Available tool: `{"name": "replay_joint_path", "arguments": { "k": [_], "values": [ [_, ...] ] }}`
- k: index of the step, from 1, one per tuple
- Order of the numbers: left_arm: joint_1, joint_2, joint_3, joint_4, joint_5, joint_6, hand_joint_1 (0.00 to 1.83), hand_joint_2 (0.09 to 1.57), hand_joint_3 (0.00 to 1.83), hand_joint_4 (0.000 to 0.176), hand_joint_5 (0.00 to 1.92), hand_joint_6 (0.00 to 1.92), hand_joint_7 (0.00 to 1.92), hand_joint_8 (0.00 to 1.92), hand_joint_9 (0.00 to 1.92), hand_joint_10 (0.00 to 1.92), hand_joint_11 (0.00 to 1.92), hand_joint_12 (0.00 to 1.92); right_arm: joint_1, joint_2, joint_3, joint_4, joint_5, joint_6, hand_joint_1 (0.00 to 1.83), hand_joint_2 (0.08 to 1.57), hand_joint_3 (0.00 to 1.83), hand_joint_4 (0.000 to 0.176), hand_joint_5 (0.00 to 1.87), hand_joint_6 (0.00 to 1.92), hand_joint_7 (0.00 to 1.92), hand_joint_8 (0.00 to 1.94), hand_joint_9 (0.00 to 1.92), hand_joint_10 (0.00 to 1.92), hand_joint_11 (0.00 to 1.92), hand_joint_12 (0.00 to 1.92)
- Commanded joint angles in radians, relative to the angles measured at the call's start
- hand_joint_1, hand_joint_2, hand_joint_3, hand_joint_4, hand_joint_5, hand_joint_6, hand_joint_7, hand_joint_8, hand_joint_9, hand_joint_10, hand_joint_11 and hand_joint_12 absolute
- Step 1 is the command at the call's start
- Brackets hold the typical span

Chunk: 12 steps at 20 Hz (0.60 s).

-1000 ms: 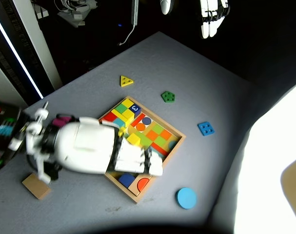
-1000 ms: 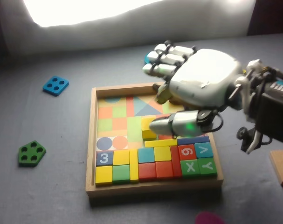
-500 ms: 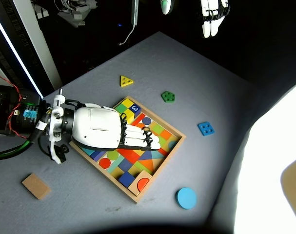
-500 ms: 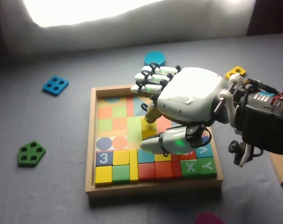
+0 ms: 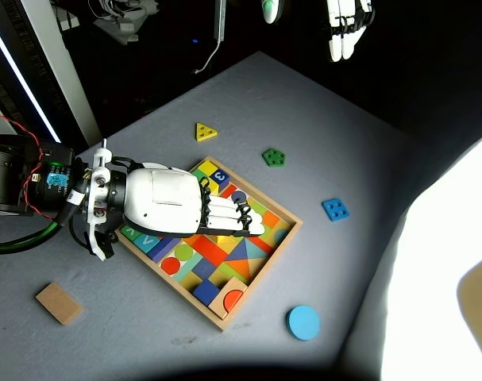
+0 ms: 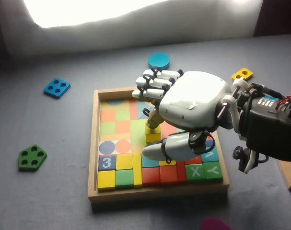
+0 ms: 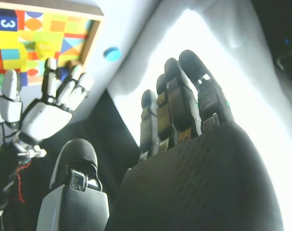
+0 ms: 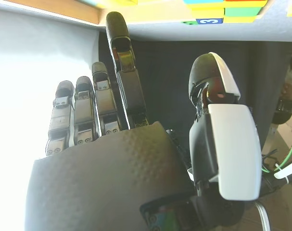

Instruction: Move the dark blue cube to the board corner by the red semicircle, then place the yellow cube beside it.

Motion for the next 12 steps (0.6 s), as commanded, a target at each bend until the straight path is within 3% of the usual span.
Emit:
{"name": "replay_joint_path", "arguments": {
  "k": [1, 12],
  "values": [
    [-0.01, 0.001, -0.004, 0.015, -0.098, -0.002, 0.12, 1.25, 0.0, 0.053, 0.22, 0.0, 0.25, 0.0, 0.33, 0.0, 0.0, 0.99, 0.004, 0.001, -0.002, -0.009, 0.09, -0.002, 0.0, 1.21, 0.0, 0.0, 0.81, 0.01, 0.15, 0.01, 0.0, 0.0, 0.0, 0.0],
    [-0.01, 0.001, -0.01, 0.015, -0.098, -0.002, 0.1, 1.26, 0.0, 0.049, 0.2, 0.0, 0.24, 0.0, 0.32, 0.0, 0.0, 0.99, 0.003, 0.02, 0.032, 0.03, 0.051, -0.002, 0.0, 1.21, 0.0, 0.0, 0.81, 0.01, 0.14, 0.0, 0.0, 0.0, 0.0, 0.0]
  ]
}}
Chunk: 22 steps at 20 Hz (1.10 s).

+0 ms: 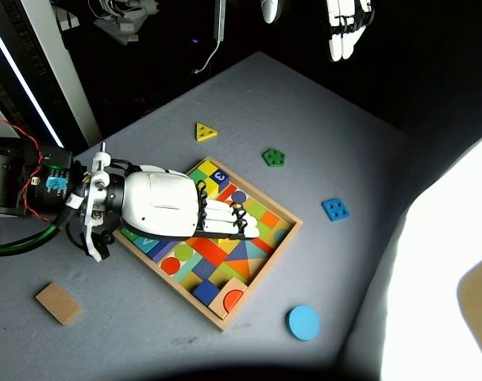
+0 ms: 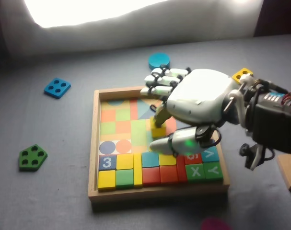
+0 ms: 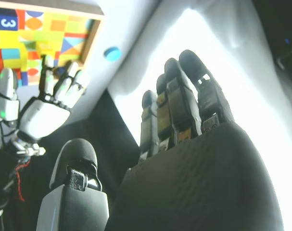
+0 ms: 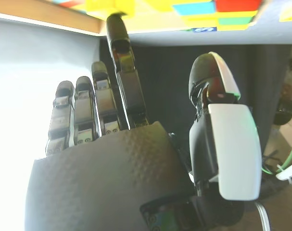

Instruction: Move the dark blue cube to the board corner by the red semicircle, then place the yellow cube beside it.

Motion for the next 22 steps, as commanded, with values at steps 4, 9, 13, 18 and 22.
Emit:
{"name": "replay_joint_path", "arguments": {
  "k": [4, 9, 13, 18, 22],
  "values": [
    [-0.01, 0.002, -0.012, 0.015, -0.099, -0.001, 0.12, 1.26, 0.0, 0.049, 0.22, 0.0, 0.28, 0.01, 0.34, 0.01, 0.0, 1.02, 0.005, 0.012, 0.031, 0.009, 0.069, -0.004, 0.0, 1.21, 0.0, 0.0, 0.81, 0.01, 0.16, 0.01, 0.0, 0.0, 0.0, 0.0],
    [-0.01, 0.002, -0.013, 0.015, -0.099, -0.001, 0.12, 1.26, 0.0, 0.048, 0.24, 0.01, 0.3, 0.01, 0.37, 0.01, 0.0, 1.04, -0.001, 0.014, 0.051, 0.009, 0.101, -0.022, 0.0, 1.21, 0.0, 0.0, 0.8, 0.0, 0.15, 0.0, 0.0, 0.0, 0.0, 0.0],
    [-0.01, 0.002, -0.013, 0.015, -0.099, -0.001, 0.14, 1.26, 0.0, 0.049, 0.23, 0.0, 0.28, 0.0, 0.35, 0.0, 0.0, 1.0, -0.001, 0.013, 0.065, 0.009, 0.114, -0.027, 0.0, 1.21, 0.0, 0.0, 0.8, 0.0, 0.14, 0.0, 0.0, 0.0, 0.0, 0.0],
    [-0.01, 0.002, -0.012, 0.015, -0.099, -0.001, 0.12, 1.26, 0.0, 0.049, 0.22, 0.0, 0.26, 0.0, 0.34, 0.0, 0.0, 1.01, -0.003, 0.012, 0.092, 0.014, 0.118, -0.039, 0.0, 1.21, 0.0, 0.0, 0.8, 0.0, 0.14, 0.0, 0.0, 0.0, 0.0, 0.0],
    [-0.01, 0.002, -0.012, 0.015, -0.099, -0.001, 0.09, 1.27, 0.0, 0.05, 0.22, 0.0, 0.27, 0.0, 0.34, 0.0, 0.0, 1.01, -0.003, 0.014, 0.108, 0.044, 0.117, -0.055, 0.0, 1.2, 0.0, 0.001, 0.79, 0.0, 0.14, 0.0, 0.0, 0.0, 0.0, 0.0]
  ]
}}
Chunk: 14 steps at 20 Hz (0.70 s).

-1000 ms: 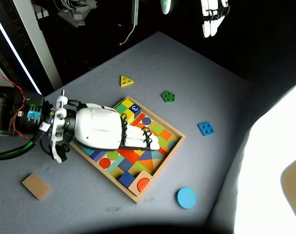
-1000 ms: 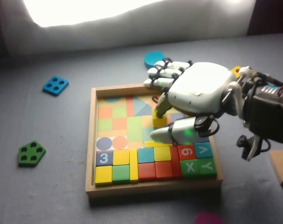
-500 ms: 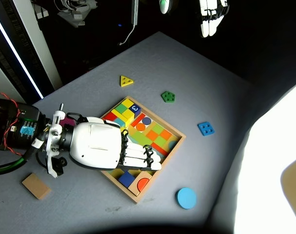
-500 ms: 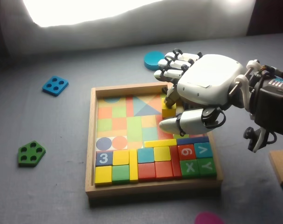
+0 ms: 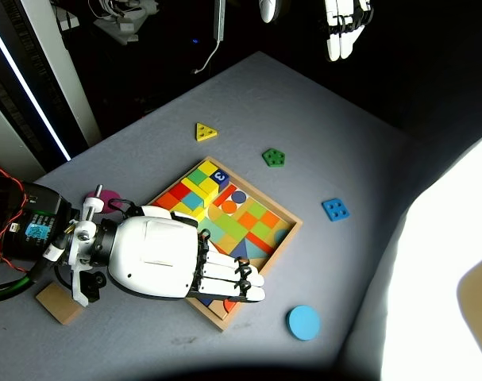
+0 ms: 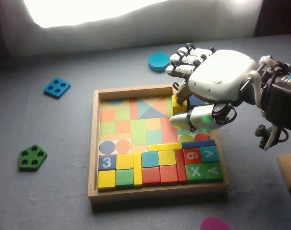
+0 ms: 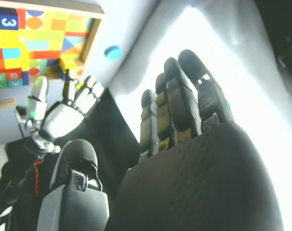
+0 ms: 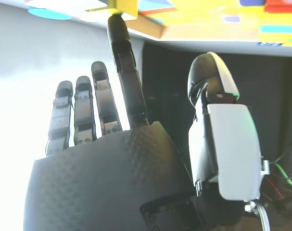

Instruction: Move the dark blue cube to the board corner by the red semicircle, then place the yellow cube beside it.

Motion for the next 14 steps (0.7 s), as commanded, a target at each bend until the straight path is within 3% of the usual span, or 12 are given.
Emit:
{"name": "replay_joint_path", "arguments": {
  "k": [1, 9, 14],
  "values": [
    [-0.01, 0.002, -0.004, 0.015, -0.098, -0.002, 0.1, 1.26, 0.0, 0.053, 0.22, 0.0, 0.26, 0.0, 0.34, 0.0, 0.0, 1.0, 0.0, 0.012, 0.009, -0.004, 0.089, -0.012, 0.0, 1.2, 0.0, 0.0, 0.79, 0.0, 0.14, 0.0, 0.0, 0.0, 0.0, 0.0],
    [-0.01, 0.002, -0.002, 0.015, -0.098, -0.002, 0.13, 1.26, 0.0, 0.05, 0.23, 0.0, 0.28, 0.0, 0.35, 0.0, 0.0, 1.02, 0.001, 0.036, 0.004, -0.004, 0.09, -0.012, 0.0, 1.21, 0.0, 0.0, 0.79, 0.0, 0.15, 0.0, 0.0, 0.0, 0.0, 0.0],
    [-0.01, 0.002, -0.001, 0.016, -0.098, -0.002, 0.12, 1.26, 0.0, 0.05, 0.23, 0.0, 0.28, 0.0, 0.35, 0.0, 0.0, 1.01, 0.02, 0.036, -0.011, -0.004, 0.187, 0.0, 0.0, 1.21, 0.0, 0.0, 0.8, 0.01, 0.15, 0.0, 0.0, 0.0, 0.0, 0.0]
  ]
}}
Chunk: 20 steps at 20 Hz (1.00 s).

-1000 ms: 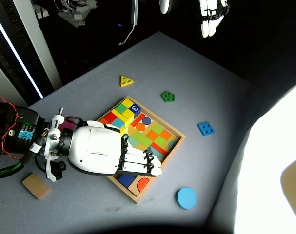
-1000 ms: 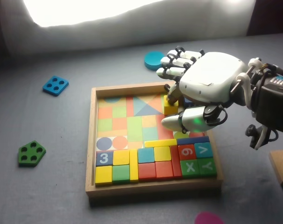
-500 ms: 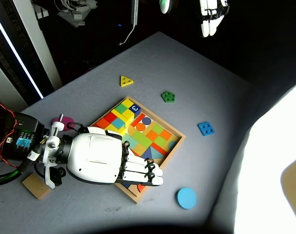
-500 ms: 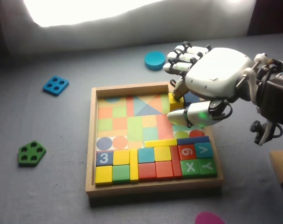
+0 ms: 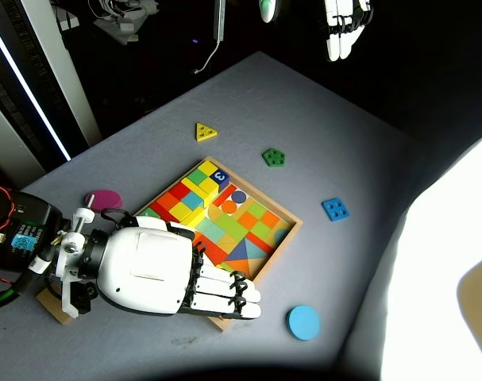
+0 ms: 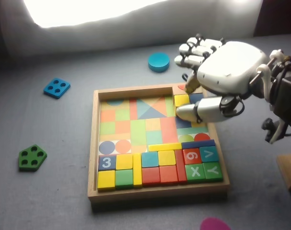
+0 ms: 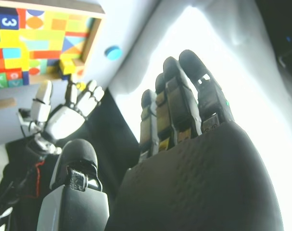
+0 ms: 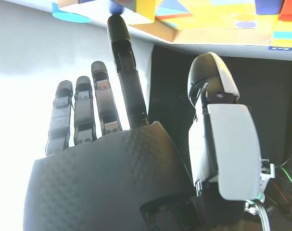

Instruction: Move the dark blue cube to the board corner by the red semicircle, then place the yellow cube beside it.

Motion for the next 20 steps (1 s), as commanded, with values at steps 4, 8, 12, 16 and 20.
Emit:
{"name": "replay_joint_path", "arguments": {
  "k": [4, 8, 12, 16, 20],
  "values": [
    [-0.009, 0.002, 0.001, 0.017, -0.098, -0.002, 0.11, 1.26, 0.0, 0.051, 0.23, 0.0, 0.28, 0.0, 0.35, 0.0, 0.0, 1.03, 0.035, 0.007, -0.01, -0.009, 0.169, 0.025, 0.0, 1.21, 0.0, 0.0, 0.8, 0.0, 0.15, 0.0, 0.0, 0.0, 0.0, 0.0],
    [-0.009, 0.002, 0.001, 0.017, -0.098, -0.002, 0.11, 1.26, 0.0, 0.05, 0.23, 0.0, 0.28, 0.0, 0.36, 0.0, 0.0, 1.03, 0.036, 0.022, -0.054, -0.011, 0.168, 0.009, 0.0, 1.21, 0.0, 0.0, 0.79, 0.0, 0.15, 0.0, 0.0, 0.0, 0.0, 0.0],
    [-0.009, 0.002, 0.002, 0.017, -0.098, -0.002, 0.11, 1.26, 0.0, 0.053, 0.24, 0.0, 0.3, 0.0, 0.37, 0.0, 0.0, 1.05, 0.039, 0.082, -0.132, -0.073, 0.168, 0.068, 0.0, 1.21, 0.0, 0.0, 0.79, 0.0, 0.17, 0.01, 0.0, 0.0, 0.0, 0.0],
    [-0.01, 0.002, 0.001, 0.017, -0.098, -0.002, 0.14, 1.26, 0.0, 0.04, 0.28, 0.01, 0.39, 0.01, 0.47, 0.02, 0.04, 1.18, 0.063, 0.142, -0.225, -0.077, 0.166, 0.069, 0.08, 1.19, 0.0, 0.0, 0.75, 0.01, 0.48, 0.04, 0.35, 0.15, 0.0, 1.2],
    [0.0, 0.002, -0.001, 0.017, -0.097, -0.001, 0.27, 1.26, 0.0, 0.0, 0.64, 0.01, 0.91, 0.09, 0.86, 0.37, 0.37, 1.38, 0.104, 0.194, -0.298, -0.077, 0.133, 0.078, 0.12, 1.21, 0.0, 0.0, 0.82, 0.54, 0.81, 0.75, 0.6, 1.29, 0.3, 1.9]
  ]
}}
